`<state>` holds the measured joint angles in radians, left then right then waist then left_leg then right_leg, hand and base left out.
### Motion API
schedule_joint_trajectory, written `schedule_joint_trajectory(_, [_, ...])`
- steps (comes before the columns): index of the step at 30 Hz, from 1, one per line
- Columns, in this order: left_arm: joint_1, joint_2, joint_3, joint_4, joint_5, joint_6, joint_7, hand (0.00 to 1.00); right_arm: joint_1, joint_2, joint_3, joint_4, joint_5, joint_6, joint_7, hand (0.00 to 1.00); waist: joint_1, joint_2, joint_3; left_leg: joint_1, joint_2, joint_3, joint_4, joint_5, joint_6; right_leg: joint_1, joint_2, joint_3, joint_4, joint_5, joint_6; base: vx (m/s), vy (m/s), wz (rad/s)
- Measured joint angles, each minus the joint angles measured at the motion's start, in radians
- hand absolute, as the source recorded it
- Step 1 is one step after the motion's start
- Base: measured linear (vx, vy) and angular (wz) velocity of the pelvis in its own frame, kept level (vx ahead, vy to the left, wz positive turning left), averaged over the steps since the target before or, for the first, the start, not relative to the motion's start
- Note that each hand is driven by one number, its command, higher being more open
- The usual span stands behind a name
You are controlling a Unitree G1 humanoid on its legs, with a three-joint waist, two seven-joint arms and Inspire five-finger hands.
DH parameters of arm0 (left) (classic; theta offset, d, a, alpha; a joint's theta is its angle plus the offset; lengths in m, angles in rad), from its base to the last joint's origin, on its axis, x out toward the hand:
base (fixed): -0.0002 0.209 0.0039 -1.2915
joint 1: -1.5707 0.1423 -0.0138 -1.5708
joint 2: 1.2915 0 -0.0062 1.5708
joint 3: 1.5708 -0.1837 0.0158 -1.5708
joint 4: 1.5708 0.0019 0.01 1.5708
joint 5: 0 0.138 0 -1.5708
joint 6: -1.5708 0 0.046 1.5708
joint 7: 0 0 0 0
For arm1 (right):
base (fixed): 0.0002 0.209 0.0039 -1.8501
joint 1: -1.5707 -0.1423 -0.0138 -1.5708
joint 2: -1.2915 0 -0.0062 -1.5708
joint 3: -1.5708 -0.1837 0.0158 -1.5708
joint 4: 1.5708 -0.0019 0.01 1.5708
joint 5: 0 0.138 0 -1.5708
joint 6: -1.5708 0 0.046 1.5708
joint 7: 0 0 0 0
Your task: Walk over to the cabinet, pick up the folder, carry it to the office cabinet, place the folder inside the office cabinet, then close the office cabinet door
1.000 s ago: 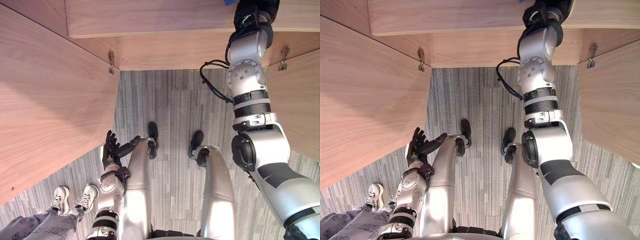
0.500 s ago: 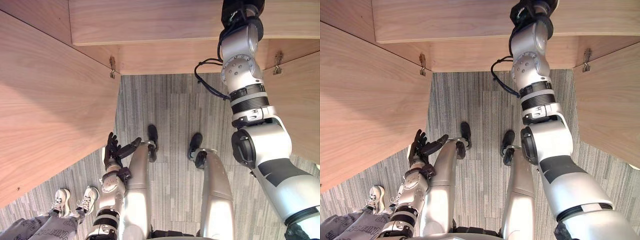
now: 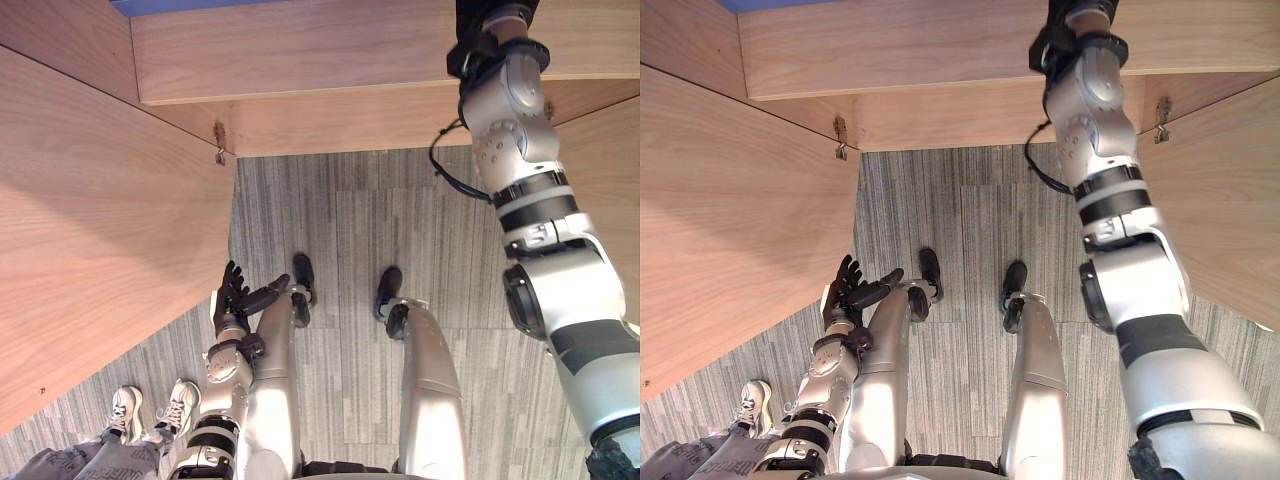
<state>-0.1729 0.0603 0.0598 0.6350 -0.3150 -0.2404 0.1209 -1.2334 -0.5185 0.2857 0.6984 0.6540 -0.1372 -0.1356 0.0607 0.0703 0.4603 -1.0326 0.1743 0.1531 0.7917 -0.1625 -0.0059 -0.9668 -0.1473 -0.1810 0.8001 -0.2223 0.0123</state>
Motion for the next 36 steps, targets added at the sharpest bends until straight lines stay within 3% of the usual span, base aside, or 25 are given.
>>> schedule_joint_trajectory(7, [0.0, 0.015, -0.011, 0.021, 0.001, -0.009, -0.024, 1.0, 0.093, -0.078, 0.058, -0.005, -0.266, 0.001, 0.056, 0.0, -0.004, -0.002, -0.001, 0.012, 0.0, 0.006, -0.012, 0.001, 0.001, 0.009, 0.0, 0.0, -0.003, 0.0, 0.0, -0.01, -0.015, 0.0])
schedule_joint_trajectory(18, [0.0, 0.024, -0.01, 0.049, 0.001, -0.009, -0.042, 1.0, 0.182, -0.066, 0.104, -0.06, -0.254, 0.002, 0.129, 0.0, 0.005, -0.004, -0.009, 0.015, 0.002, 0.009, -0.023, 0.001, 0.002, 0.013, -0.001, -0.006, -0.014, 0.0, 0.0, -0.02, -0.018, 0.01])
schedule_joint_trajectory(22, [-0.002, 0.032, -0.008, 0.068, 0.001, -0.012, -0.037, 1.0, 0.181, -0.024, 0.112, -0.061, -0.283, 0.001, 0.073, 0.0, -0.005, -0.007, -0.013, 0.015, 0.002, 0.011, -0.031, 0.004, 0.004, 0.012, -0.001, -0.007, -0.021, 0.0, 0.0, -0.01, -0.018, 0.0])
schedule_joint_trajectory(28, [-0.004, 0.032, 0.011, 0.084, -0.009, -0.019, 0.002, 1.0, 0.105, 0.12, 0.114, 0.044, -0.551, 0.034, -0.114, 0.0, -0.022, -0.01, -0.021, 0.01, 0.001, 0.01, -0.077, 0.042, 0.001, -0.001, 0.004, -0.018, -0.051, 0.023, -0.011, -0.05, -0.045, 0.01])
schedule_joint_trajectory(36, [-0.003, 0.027, 0.025, 0.05, -0.04, -0.03, 0.027, 1.0, -0.029, 0.118, 0.111, 0.157, -0.596, 0.092, -0.18, 0.0, -0.021, -0.008, -0.026, -0.044, -0.003, 0.004, -0.169, 0.134, -0.001, -0.059, -0.031, -0.093, -0.05, 0.037, -0.029, -0.12, -0.048, 0.26])
